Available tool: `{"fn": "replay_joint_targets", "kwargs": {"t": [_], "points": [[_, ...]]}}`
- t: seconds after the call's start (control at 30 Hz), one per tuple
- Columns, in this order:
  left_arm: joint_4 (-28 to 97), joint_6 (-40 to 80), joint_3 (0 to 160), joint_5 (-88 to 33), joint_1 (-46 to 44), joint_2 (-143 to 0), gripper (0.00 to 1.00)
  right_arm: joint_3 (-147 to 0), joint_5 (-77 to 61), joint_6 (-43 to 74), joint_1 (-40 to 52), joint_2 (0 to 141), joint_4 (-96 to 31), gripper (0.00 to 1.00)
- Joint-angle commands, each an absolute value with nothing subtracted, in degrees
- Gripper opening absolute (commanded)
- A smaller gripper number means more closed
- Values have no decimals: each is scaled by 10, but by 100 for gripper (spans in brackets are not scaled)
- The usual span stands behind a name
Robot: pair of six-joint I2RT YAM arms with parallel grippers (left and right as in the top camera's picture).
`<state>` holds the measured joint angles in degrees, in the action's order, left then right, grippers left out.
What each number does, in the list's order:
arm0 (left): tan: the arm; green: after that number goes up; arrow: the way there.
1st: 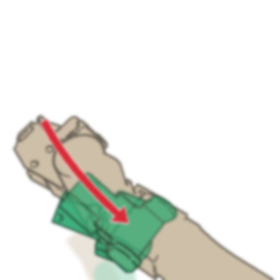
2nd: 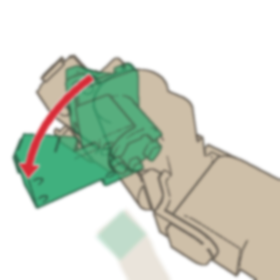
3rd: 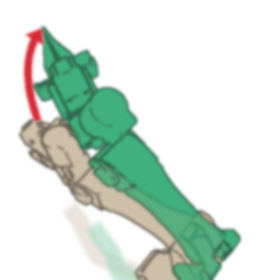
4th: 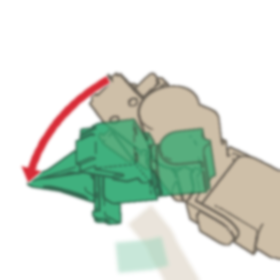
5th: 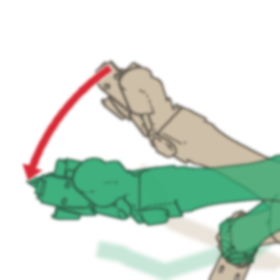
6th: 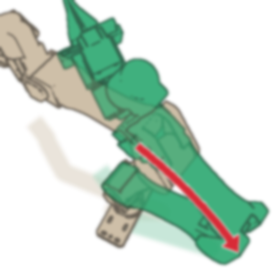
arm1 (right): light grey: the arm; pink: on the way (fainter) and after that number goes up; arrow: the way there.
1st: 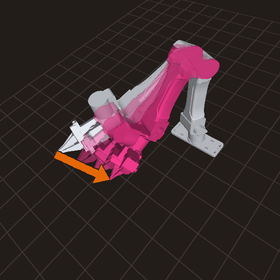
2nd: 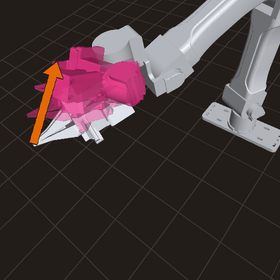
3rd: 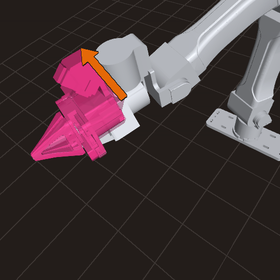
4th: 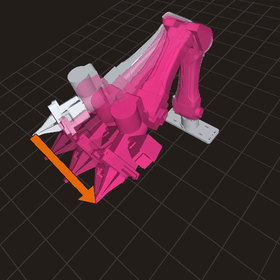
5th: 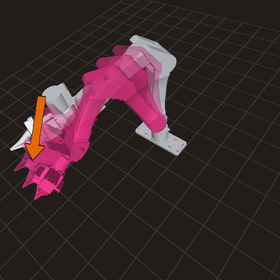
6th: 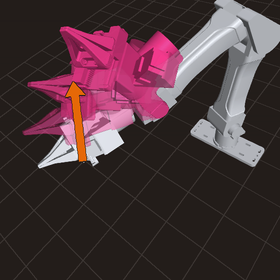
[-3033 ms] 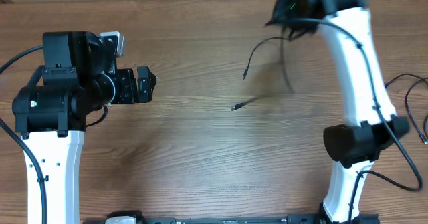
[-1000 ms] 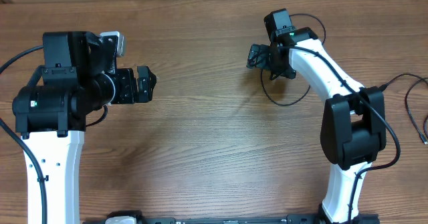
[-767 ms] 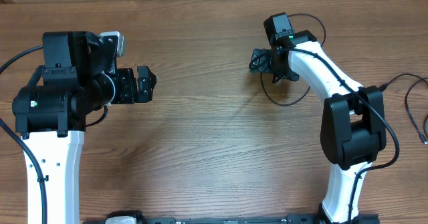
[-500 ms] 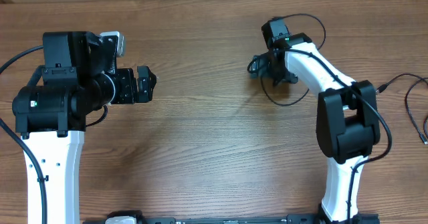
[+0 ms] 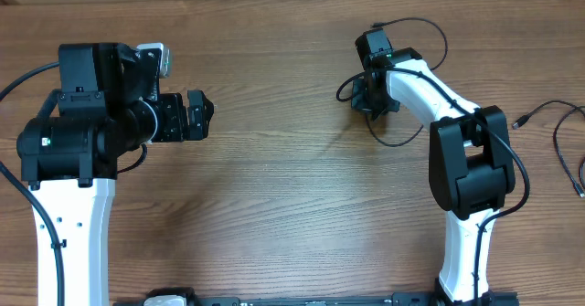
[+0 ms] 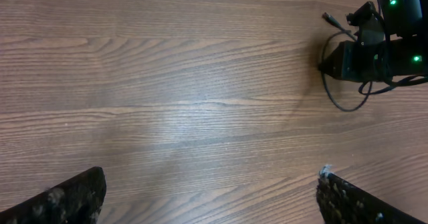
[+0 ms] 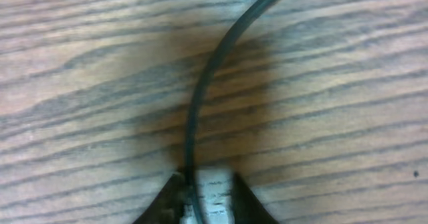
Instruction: Untangle cables
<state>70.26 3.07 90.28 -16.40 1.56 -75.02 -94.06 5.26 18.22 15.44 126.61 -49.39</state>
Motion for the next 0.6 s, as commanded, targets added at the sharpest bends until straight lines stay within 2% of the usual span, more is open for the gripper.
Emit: {"fn": "replay_joint_targets", "kwargs": {"t": [0.0,0.13,0.27,0.47,0.57], "points": [[702,39,910,-161,14,-750,100,-938,60,185,154,1282,-495,4],[702,39,910,-161,14,-750,100,-965,60,176,151,1280,-513,4],[702,39,910,-161,14,-750,100,-1056,94,175,139,1264,-570,4],[702,39,910,-161,14,-750,100,-1271,193,175,111,1253,-660,4],[702,39,910,-161,14,-750,100,-1364,243,175,84,1253,-667,4]]}}
